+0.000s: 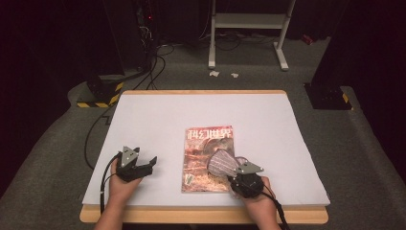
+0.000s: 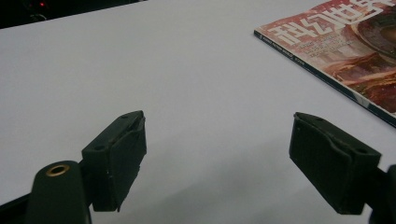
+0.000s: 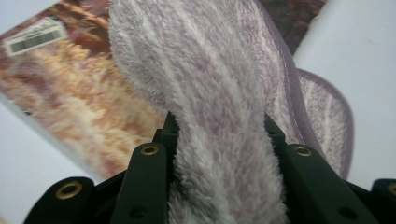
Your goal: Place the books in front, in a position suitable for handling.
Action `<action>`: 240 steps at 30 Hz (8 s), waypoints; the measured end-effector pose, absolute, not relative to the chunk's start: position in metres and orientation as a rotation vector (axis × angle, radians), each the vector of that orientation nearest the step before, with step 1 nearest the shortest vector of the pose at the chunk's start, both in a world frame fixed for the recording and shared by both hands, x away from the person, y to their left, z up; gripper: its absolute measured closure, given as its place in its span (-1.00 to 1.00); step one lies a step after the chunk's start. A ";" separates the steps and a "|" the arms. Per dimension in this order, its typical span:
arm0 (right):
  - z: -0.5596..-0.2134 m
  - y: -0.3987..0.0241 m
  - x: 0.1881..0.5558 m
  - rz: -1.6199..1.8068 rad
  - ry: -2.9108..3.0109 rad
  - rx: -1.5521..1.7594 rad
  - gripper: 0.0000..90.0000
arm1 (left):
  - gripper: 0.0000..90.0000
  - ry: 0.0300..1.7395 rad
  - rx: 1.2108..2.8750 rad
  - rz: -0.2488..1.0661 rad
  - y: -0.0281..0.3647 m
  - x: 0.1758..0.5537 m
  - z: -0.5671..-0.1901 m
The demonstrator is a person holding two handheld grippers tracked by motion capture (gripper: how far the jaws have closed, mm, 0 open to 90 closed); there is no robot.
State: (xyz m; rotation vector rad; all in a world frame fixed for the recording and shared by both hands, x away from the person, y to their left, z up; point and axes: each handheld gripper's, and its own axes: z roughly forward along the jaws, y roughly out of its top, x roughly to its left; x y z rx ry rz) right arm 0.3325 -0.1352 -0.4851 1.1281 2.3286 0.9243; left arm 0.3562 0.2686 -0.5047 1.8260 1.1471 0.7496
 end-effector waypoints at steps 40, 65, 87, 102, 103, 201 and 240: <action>-0.488 -0.116 0.379 0.922 2.251 1.207 0.45 | -0.57 1.145 1.821 0.747 0.268 0.356 -0.505; -0.489 0.002 0.371 0.986 2.477 0.917 0.44 | -0.57 1.139 1.822 0.737 0.269 0.356 -0.505; -0.481 -0.110 0.420 0.773 2.244 1.217 0.45 | -0.56 1.142 1.827 0.737 0.269 0.356 -0.505; -0.484 0.006 0.419 0.844 2.423 0.989 0.44 | -0.56 1.142 1.827 0.725 0.270 0.357 -0.505; -0.484 0.006 0.419 0.844 2.423 0.989 0.44 | -0.56 1.142 1.827 0.725 0.270 0.357 -0.505; -0.487 -0.006 0.498 0.790 2.268 1.170 0.44 | -0.54 1.118 1.838 0.737 0.268 0.356 -0.505; -0.485 0.015 0.492 0.749 2.319 1.094 0.44 | -0.54 1.117 1.846 0.726 0.268 0.357 -0.505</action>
